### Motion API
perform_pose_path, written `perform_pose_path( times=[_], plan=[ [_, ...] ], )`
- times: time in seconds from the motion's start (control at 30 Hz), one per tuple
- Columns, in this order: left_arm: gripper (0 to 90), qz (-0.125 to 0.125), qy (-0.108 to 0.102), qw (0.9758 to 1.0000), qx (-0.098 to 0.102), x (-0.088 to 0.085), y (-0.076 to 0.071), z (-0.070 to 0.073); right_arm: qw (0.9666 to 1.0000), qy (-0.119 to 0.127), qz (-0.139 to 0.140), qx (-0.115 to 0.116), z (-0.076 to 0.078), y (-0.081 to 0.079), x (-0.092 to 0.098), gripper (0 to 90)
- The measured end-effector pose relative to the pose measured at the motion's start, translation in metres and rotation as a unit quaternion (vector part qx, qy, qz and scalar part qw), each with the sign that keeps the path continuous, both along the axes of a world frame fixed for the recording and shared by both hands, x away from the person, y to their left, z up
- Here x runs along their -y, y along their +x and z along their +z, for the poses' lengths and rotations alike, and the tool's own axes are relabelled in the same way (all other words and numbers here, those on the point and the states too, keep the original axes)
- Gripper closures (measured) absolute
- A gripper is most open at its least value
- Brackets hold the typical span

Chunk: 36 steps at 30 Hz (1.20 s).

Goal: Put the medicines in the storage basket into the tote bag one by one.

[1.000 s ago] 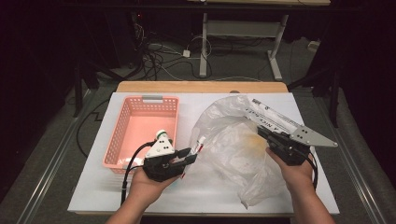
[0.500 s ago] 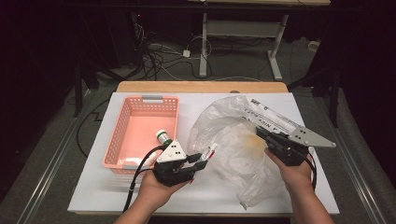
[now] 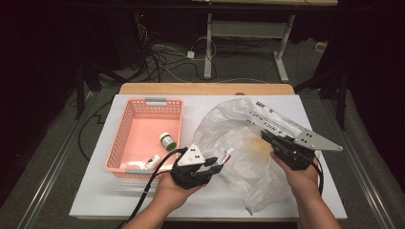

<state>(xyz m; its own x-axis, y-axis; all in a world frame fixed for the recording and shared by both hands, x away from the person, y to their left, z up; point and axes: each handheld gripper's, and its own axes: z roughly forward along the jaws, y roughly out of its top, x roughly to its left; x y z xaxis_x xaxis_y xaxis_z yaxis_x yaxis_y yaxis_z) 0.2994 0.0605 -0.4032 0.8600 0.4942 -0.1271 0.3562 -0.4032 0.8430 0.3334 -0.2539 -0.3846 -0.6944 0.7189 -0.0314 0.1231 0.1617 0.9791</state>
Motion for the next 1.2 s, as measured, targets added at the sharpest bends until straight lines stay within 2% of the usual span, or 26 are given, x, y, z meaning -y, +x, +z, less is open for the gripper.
perform_pose_path(
  times=[0.4,0.57,0.8,0.9,1.07,1.2],
  plan=[
    [68.0,0.009,-0.001,1.0,-0.003,0.038,0.016,-0.003,1.0,0.002,0.004,-0.003,0.0,-0.001,-0.002,90.0],
    [68.1,0.019,0.012,0.9997,0.006,0.056,0.024,-0.003,1.0,0.002,0.003,-0.003,0.0,-0.001,0.0,90.0],
    [68.1,0.029,0.021,0.9993,0.007,0.077,0.036,-0.009,1.0,0.005,0.004,-0.001,0.001,-0.001,0.001,90.0],
    [68.0,0.038,0.03,0.9988,-0.001,0.082,0.046,-0.016,1.0,0.004,0.004,-0.001,0.0,0.0,0.001,90.0],
    [68.0,0.05,0.048,0.9976,-0.001,0.089,0.062,-0.026,1.0,0.007,0.005,0.001,0.002,-0.001,0.001,90.0],
    [68.0,0.05,0.049,0.9976,0.003,0.091,0.07,-0.028,0.9999,0.011,0.005,0.001,0.002,-0.001,0.001,90.0]
  ],
)
